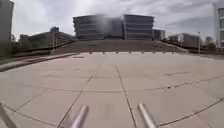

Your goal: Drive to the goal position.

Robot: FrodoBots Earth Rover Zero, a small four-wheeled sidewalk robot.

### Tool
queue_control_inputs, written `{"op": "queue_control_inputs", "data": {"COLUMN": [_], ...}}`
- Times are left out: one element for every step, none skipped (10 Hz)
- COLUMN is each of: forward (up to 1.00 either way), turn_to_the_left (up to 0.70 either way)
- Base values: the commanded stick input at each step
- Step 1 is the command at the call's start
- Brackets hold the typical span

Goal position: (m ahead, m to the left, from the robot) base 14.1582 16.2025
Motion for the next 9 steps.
{"op": "queue_control_inputs", "data": {"forward": [1.0,1.0,1.0,1.0,1.0,1.0,1.0,1.0,1.0], "turn_to_the_left": [0.0,0.0,0.0,0.0,0.0,0.0,0.0,0.0,0.0]}}
